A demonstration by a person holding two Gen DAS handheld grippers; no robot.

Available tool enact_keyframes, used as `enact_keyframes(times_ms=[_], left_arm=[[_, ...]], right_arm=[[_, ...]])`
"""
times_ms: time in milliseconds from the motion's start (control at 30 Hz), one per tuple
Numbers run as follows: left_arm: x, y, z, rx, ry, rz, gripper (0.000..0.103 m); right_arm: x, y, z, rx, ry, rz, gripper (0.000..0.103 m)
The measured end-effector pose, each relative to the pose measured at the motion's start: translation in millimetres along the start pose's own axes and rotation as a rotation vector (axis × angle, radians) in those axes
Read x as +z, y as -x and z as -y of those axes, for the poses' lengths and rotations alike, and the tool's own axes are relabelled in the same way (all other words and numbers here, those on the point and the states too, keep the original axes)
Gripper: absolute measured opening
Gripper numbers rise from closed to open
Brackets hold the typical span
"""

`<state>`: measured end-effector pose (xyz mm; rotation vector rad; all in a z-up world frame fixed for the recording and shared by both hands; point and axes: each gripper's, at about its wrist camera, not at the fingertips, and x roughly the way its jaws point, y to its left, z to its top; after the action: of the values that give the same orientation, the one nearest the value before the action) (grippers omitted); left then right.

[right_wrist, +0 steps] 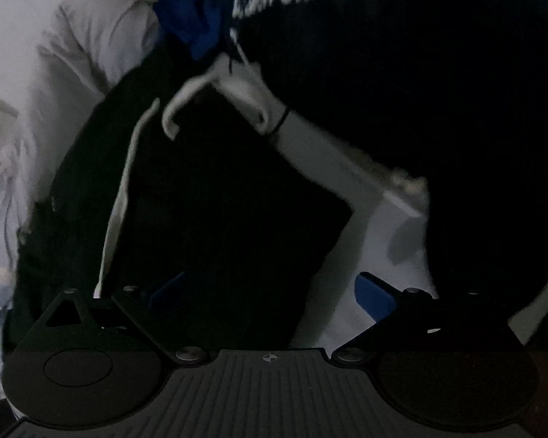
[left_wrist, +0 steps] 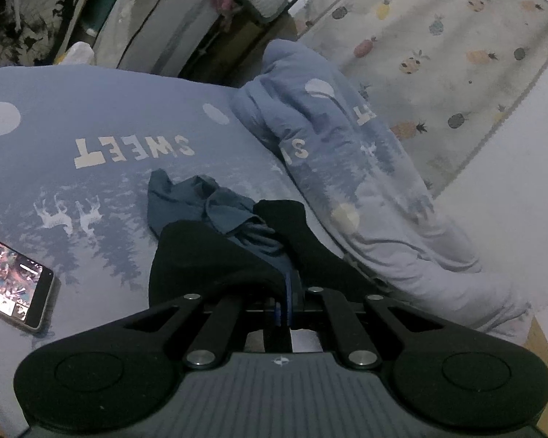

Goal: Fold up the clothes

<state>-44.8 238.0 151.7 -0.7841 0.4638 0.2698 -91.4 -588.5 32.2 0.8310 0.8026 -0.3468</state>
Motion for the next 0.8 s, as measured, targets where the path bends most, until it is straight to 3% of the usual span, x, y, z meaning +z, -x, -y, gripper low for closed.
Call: enact_keyframes(times_ms=[67,133,167,233,300,400,600,800], left_arm=[[0,-2,2,-0.002,-0.005,0.001,0.007],[-1,-5,3,-0.004,-0.004,0.001,0.007],[-2,-6,3,-0.004,0.001,-0.001,0.007],[-2,-7,1,-0.008,0.014,-0.001,0.007],[1,-5,-3,-0.027,0.055,0.010,0.007],[9,4,-7,-0.062,0.096,0.032,0.007],[28,25,-7,-0.136,0.162,0.068,0.007],[54,58,-7,-0.222,0.194,0.125,0.007]], right_arm=[[3,-11,2,0.019,-0.017,-0.001,0.095],[2,-23,2,0.032,-0.038,-0.027,0.076],[1,-26,1,0.036,-0.039,-0.031,0.052],[-1,-22,-6,0.033,-0.017,-0.019,0.039],[-3,-15,-13,0.036,0.005,-0.004,0.017],[-10,17,-25,0.093,0.010,0.059,0.010],[-33,92,-55,0.231,-0.041,0.189,0.008],[-46,151,-53,0.268,-0.059,0.249,0.007]])
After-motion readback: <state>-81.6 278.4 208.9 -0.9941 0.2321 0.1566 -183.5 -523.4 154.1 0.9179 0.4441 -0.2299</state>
